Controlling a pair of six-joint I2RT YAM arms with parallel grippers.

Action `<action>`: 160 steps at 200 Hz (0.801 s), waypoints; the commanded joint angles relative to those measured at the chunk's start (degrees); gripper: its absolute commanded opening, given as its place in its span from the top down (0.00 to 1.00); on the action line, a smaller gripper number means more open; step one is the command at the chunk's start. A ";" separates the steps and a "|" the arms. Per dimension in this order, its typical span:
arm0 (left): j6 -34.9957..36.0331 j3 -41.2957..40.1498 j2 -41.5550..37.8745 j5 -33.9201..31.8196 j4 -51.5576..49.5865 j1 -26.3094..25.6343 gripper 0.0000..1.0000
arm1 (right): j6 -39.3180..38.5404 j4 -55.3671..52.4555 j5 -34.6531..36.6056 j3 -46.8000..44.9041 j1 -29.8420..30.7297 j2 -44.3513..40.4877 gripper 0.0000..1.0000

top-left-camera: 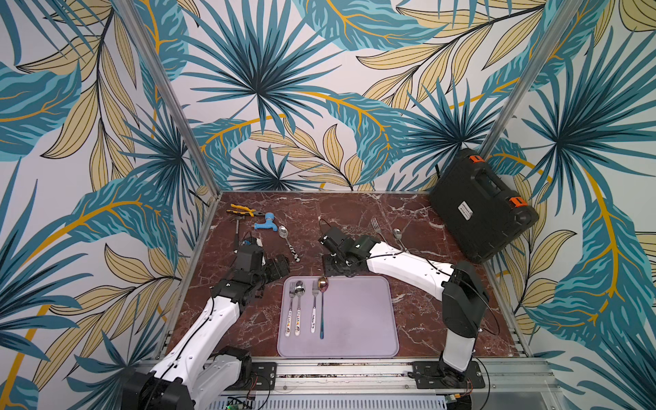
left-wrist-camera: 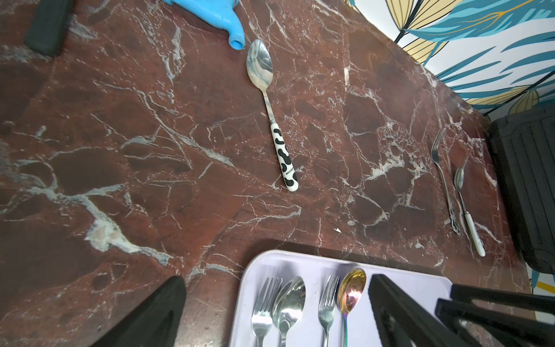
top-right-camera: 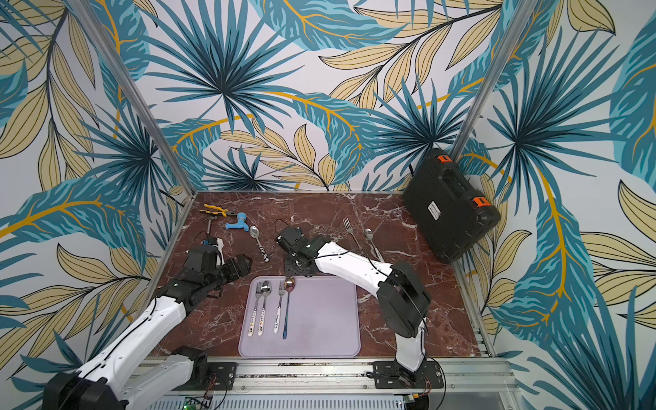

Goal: Set the spoon and fork side by side
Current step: Pick up the fork at the center of the board.

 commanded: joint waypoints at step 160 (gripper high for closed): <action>3.60 10.52 20.51 2.45 10.86 0.59 0.00 | -21.85 -2.24 0.69 3.61 -29.83 12.49 0.47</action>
